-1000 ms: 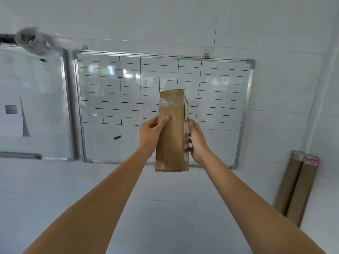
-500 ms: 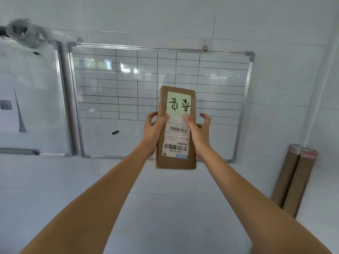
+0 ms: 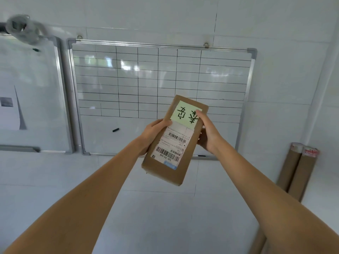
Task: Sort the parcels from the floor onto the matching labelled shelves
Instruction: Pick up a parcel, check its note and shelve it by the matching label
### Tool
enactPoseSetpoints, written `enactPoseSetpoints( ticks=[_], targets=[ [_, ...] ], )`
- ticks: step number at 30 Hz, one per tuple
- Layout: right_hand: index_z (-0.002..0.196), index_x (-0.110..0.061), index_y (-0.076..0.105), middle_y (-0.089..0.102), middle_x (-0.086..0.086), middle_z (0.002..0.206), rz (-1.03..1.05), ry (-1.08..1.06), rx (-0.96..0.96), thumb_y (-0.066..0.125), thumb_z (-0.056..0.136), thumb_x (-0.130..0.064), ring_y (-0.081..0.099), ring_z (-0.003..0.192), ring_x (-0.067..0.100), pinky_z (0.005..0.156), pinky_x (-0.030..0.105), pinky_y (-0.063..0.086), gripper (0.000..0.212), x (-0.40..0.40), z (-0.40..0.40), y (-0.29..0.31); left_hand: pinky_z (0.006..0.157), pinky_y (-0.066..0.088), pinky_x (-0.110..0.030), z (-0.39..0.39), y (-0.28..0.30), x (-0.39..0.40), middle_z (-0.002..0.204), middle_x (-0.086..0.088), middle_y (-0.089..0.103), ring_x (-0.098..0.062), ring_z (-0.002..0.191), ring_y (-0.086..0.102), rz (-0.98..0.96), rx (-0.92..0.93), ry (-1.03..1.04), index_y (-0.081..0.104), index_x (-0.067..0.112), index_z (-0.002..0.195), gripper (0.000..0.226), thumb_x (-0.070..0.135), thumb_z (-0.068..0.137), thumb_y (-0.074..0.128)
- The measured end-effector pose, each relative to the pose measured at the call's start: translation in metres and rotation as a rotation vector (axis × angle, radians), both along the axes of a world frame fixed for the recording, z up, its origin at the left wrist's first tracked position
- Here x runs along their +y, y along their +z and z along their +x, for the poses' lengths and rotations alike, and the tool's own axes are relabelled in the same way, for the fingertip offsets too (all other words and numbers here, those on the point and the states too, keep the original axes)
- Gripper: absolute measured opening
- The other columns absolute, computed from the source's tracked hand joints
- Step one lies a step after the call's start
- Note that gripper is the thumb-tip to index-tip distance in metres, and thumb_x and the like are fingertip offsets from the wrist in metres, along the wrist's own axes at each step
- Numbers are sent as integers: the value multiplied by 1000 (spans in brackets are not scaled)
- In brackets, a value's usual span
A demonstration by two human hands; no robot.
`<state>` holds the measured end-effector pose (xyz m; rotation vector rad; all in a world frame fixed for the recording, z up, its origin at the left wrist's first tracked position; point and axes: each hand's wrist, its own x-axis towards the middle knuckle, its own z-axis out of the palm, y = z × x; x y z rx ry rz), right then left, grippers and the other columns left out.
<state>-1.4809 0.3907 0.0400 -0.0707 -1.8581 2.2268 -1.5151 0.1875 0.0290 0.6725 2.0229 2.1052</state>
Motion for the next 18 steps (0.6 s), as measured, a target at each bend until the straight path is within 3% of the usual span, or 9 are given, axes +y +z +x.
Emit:
enactPoseSetpoints(
  ticks=[2,4,8,11,14,16,18],
  targets=[
    [94,-20,72,77,0,76,-9,-7,-22,74,84,-54,72,63,16,57,27,59,35,7,-3,5,56,57,-27,-1,1,-1,91,-5,77,-19,71,74,-35,4,-7,60,13,128,44,40,93,63],
    [92,-20,72,77,0,75,-22,-27,-31,77,80,-53,72,67,19,58,29,61,35,12,-7,7,61,58,-29,0,3,0,100,-9,77,-22,77,74,-59,-1,-22,62,13,127,47,45,93,61],
    [97,-19,68,74,6,95,-182,-137,-30,78,79,-49,69,91,26,82,43,61,37,23,-11,6,78,60,-33,2,0,-7,105,-5,78,-20,86,73,-237,-194,-146,72,23,107,42,58,87,60],
    [115,-17,67,73,8,117,-350,-211,-32,78,79,-46,68,110,27,97,49,55,47,31,-11,0,92,55,-40,-5,-9,-23,114,-4,70,-21,96,65,-246,-291,-173,66,24,115,50,55,77,72],
    [130,-18,65,74,6,124,-493,-240,1,77,81,-45,69,113,25,86,43,57,58,31,-11,-8,87,57,-43,-10,-20,-33,111,-7,65,-25,94,71,-179,-347,-188,61,17,121,64,55,72,76],
    [130,-18,63,75,6,120,-571,-247,18,77,81,-46,69,106,24,77,42,57,58,25,-12,-14,83,59,-48,-11,-27,-28,104,-7,69,-27,95,72,-80,-365,-178,63,17,119,60,54,74,75],
    [127,-19,63,75,7,116,-644,-236,10,78,80,-45,69,105,26,79,45,58,56,18,-15,-21,79,61,-48,-12,-32,-17,109,-8,66,-27,96,68,63,-372,-97,65,19,119,51,49,79,76]
  ],
)
